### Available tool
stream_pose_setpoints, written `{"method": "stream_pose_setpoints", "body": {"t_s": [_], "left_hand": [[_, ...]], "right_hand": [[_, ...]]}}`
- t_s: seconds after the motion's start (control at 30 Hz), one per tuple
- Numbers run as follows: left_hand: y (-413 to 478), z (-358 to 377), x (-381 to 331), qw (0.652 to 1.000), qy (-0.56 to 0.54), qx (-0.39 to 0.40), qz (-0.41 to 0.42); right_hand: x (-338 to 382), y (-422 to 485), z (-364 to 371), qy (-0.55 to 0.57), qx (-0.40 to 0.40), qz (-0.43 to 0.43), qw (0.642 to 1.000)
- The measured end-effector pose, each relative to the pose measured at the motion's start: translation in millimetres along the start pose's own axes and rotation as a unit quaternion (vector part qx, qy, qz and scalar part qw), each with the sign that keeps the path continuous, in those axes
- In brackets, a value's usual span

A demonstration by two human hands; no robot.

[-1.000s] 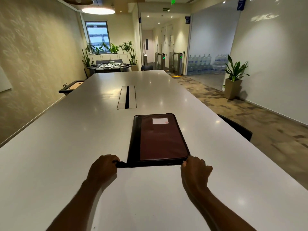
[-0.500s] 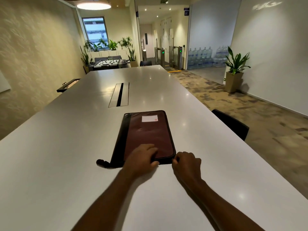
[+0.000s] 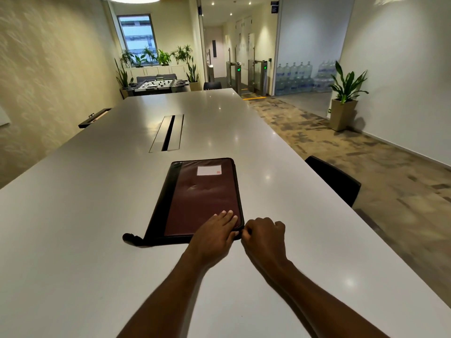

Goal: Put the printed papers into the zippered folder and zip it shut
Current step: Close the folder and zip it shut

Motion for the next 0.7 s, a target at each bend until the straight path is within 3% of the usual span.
{"method": "stream_pose_setpoints", "body": {"t_s": [0.33,0.7], "left_hand": [[-2,-5,1,0.998,-0.042,-0.042,-0.015],[-6,-5,-2,0.996,-0.051,-0.07,-0.006]], "right_hand": [[-6,40,-1,-0.044,-0.004,-0.047,0.998],[-15,88,13,-0.065,0.001,-0.043,0.997]]}}
Point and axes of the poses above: each hand's wrist, its own y-axis towards the middle knuckle, its own z-axis out of the palm, x = y × z, the point moved 8 cm from there along y, towards the middle knuckle, and after that the axes turned 9 degrees about y, right-handed, at the moved point
